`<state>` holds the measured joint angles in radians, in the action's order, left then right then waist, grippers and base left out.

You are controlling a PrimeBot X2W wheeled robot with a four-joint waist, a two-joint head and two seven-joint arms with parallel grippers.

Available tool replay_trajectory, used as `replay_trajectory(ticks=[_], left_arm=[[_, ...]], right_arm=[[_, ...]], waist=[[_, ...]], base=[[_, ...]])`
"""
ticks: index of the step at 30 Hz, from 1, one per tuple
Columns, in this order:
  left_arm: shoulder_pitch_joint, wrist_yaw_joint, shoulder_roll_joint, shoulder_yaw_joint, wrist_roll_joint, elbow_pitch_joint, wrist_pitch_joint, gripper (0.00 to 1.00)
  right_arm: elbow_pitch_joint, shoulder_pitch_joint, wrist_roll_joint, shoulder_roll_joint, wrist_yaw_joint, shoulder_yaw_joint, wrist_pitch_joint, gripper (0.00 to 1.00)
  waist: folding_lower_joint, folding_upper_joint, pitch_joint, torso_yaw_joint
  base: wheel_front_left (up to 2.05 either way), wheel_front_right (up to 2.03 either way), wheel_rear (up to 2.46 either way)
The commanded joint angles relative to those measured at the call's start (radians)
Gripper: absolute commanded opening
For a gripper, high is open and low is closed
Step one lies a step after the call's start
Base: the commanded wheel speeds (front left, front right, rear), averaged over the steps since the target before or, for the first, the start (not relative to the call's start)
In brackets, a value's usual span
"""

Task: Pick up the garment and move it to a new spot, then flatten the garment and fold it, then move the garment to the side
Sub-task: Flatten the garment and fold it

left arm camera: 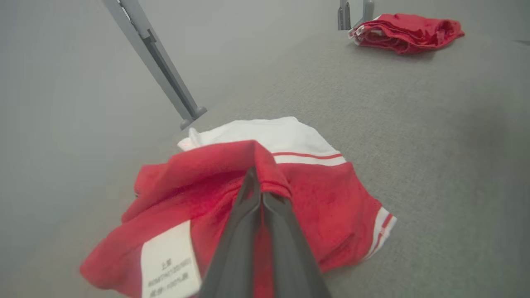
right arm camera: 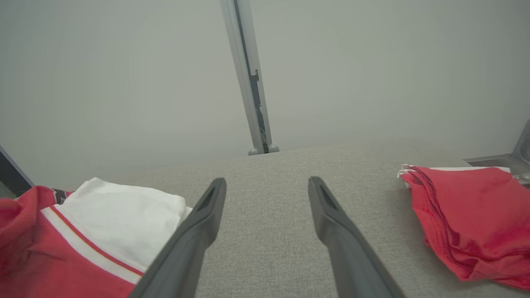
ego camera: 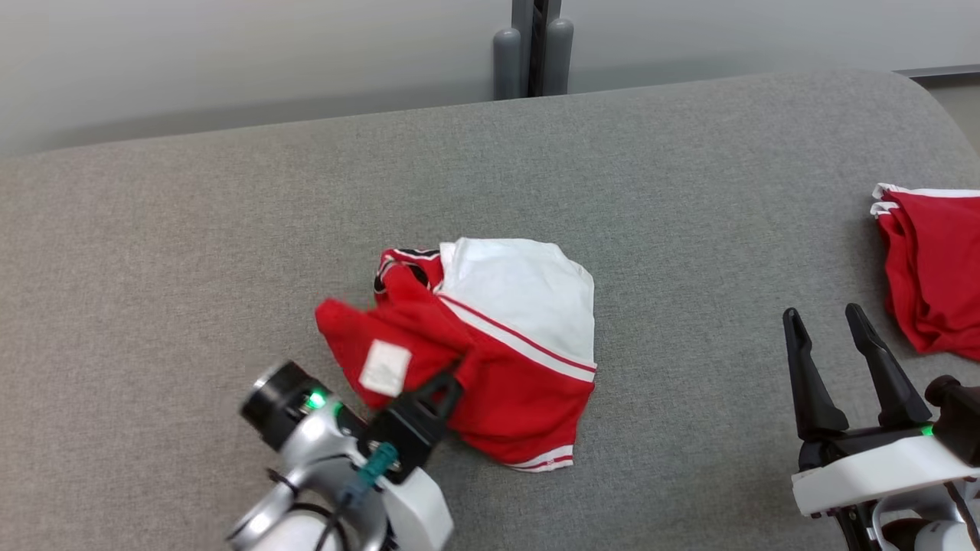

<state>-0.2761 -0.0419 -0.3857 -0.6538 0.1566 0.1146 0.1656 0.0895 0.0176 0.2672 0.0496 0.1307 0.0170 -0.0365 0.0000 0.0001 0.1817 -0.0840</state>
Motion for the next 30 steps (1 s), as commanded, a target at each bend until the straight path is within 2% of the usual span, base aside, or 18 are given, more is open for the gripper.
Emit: replay_trajectory(ticks=[1, 5, 9, 10, 11, 12, 13, 21, 30], left_arm=[[0.003, 0.015, 0.029, -0.025, 0.012, -0.044, -0.020, 0.00], [-0.008, 0.041, 0.103, -0.070, 0.037, -0.167, -0.066, 0.00], [-0.022, 0.053, 0.148, -0.079, 0.065, -0.277, -0.112, 0.00], [-0.024, 0.050, 0.157, -0.075, 0.070, -0.297, -0.122, 0.03], [-0.023, 0.048, 0.163, -0.070, 0.079, -0.310, -0.131, 0.29], [-0.023, 0.045, 0.164, -0.065, 0.081, -0.317, -0.144, 0.81], [-0.023, 0.042, 0.163, -0.061, 0.085, -0.323, -0.152, 1.00], [0.011, 0.009, 0.130, -0.015, 0.111, -0.263, -0.194, 1.00], [0.087, -0.048, 0.064, 0.056, 0.151, -0.080, -0.187, 1.00]], right_arm=[[-0.003, 0.017, 0.005, 0.004, 0.000, -0.004, -0.007, 1.00], [-0.013, 0.025, 0.008, 0.004, 0.000, -0.010, -0.002, 1.00], [-0.018, 0.034, 0.013, 0.004, 0.000, -0.016, -0.001, 1.00], [-0.019, 0.033, 0.014, 0.004, 0.000, -0.016, -0.003, 1.00], [-0.021, 0.032, 0.014, 0.004, 0.000, -0.014, -0.004, 1.00], [-0.022, 0.030, 0.014, 0.004, 0.000, -0.012, -0.006, 1.00], [-0.023, 0.027, 0.015, 0.004, 0.000, -0.008, -0.008, 1.00], [-0.025, 0.020, 0.015, 0.004, 0.000, -0.005, -0.005, 1.00], [-0.016, 0.001, -0.005, 0.004, 0.000, 0.011, 0.011, 1.00]], waist=[[0.0000, -0.0001, 0.004, -0.003], [0.0000, -0.0001, 0.008, -0.009], [0.0000, -0.0001, 0.010, -0.017], [0.0000, -0.0001, 0.011, -0.017], [0.0000, -0.0001, 0.011, -0.016], [0.0000, -0.0001, 0.011, -0.013], [0.0000, -0.0001, 0.011, -0.009], [0.0000, -0.0001, 0.001, 0.021], [0.0000, -0.0001, -0.023, 0.080]], base=[[0.00, 0.00, 0.00], [0.00, 0.00, 0.00], [0.00, 0.00, 0.00], [0.00, 0.00, 0.00], [0.00, 0.00, 0.00], [0.00, 0.00, 0.00], [0.00, 0.00, 0.00], [0.00, 0.00, 0.00], [0.00, 0.00, 0.00]])
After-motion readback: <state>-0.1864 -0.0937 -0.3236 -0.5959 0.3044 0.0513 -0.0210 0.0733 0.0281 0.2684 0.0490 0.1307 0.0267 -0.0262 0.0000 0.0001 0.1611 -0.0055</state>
